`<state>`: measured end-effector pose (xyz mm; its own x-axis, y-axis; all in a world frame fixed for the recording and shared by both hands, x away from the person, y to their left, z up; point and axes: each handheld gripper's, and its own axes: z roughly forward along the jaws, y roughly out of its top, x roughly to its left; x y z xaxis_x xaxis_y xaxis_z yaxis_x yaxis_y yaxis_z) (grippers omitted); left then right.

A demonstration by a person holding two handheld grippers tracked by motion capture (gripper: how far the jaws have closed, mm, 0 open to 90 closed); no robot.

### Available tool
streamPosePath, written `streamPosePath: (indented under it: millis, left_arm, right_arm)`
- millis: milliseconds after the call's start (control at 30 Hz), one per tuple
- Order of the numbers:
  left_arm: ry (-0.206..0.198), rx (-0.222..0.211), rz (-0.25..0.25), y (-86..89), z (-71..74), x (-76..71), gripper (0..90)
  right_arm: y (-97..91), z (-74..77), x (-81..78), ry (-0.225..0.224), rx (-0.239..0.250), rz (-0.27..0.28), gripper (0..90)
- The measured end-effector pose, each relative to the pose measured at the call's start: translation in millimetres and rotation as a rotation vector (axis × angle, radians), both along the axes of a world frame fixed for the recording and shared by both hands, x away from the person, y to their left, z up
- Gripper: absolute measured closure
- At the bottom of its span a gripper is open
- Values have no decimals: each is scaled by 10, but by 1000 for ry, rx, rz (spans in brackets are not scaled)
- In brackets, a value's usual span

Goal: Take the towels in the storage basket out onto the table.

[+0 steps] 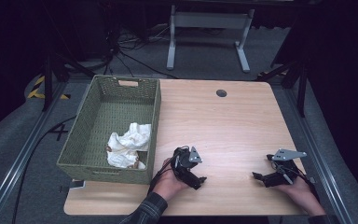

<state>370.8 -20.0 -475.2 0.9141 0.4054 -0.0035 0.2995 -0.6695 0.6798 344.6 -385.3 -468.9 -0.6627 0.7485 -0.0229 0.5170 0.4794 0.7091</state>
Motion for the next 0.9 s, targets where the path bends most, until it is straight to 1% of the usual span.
streamPosePath:
  millis: [100, 167, 233, 367, 400, 500, 633, 700, 833, 900]
  left_arm:
    - [-2, -3, 0, -2, -2, 0, 5]
    - [5, 0, 11, -4, -1, -11, 4]
    - [2, -1, 15, -10, -2, -11, 3]
    - [2, -1, 13, -9, -2, -10, 2]
    - [11, 2, 18, -7, 2, -13, 4]
    - [5, 5, 13, 4, 13, 1, 11]
    - [33, -11, 28, 31, 25, 4, 22]
    - [26, 6, 31, 37, 33, 2, 22]
    - [19, 11, 34, 43, 45, 7, 22]
    - [19, 15, 45, 47, 61, 10, 21]
  right_arm:
    - [0, 0, 0, 0, 0, 0, 2]
    - [0, -1, 0, -1, 0, 0, 2]
    - [-1, 0, 0, 0, 0, 1, 2]
    - [-4, 0, 2, -2, -1, 5, 1]
    - [-7, 1, 3, 0, -2, 8, 1]
    - [-7, 1, 2, 0, -3, 10, 1]
    - [-9, 4, 4, 2, -3, 11, 1]
    - [-8, 2, 4, 1, -3, 10, 1]
    - [-7, 1, 3, 1, 0, 10, 1]
    - [-9, 3, 4, 2, -1, 12, 1]
